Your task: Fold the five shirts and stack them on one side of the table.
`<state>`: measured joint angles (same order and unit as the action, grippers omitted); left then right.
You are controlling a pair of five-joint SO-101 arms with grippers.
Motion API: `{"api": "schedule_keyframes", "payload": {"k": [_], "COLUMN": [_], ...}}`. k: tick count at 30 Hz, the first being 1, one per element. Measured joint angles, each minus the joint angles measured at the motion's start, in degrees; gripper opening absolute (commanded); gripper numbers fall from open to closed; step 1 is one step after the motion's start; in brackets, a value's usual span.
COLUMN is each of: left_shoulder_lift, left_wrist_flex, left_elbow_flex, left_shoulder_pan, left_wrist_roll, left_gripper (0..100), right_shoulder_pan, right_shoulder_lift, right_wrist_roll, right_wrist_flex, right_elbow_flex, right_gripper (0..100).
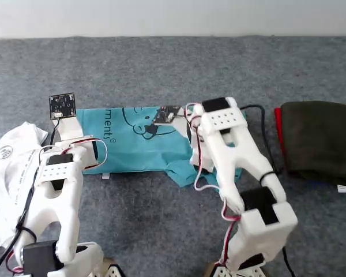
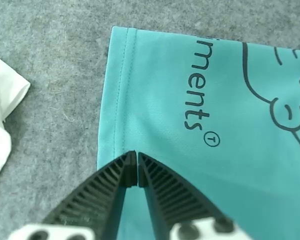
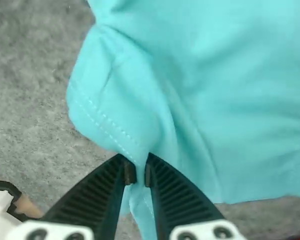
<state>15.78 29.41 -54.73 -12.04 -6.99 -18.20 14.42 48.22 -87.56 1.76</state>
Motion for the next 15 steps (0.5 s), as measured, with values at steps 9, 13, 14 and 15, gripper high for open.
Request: {"api": "schedule_keyframes", "payload": {"k": [9, 13, 14, 15], "left_shoulder_lift": [0.0, 0.0, 0.0, 0.0], "left_wrist_flex": [0.0, 0.0, 0.0, 0.0], "left_elbow_flex": [0.0, 0.0, 0.0, 0.0], "left_shoulder_pan": [0.0, 0.0, 0.0, 0.0], "left_wrist_roll": [0.0, 0.0, 0.0, 0.0], "left_gripper": [1, 1, 1, 1], "right_shoulder_pan": [0.18, -0.7, -0.7, -0.7], "right_shoulder_lift": [19.87, 27.96, 29.45, 30.68], "right_wrist_roll": [2.37, 6.24, 6.42, 6.51], "right_wrist_flex": [-10.99, -12.75, -12.75, -12.75], "right_elbow_flex": [-29.8, -41.41, -43.78, -46.07], "right_gripper": [0.8, 0.8, 0.9, 0.9]}}
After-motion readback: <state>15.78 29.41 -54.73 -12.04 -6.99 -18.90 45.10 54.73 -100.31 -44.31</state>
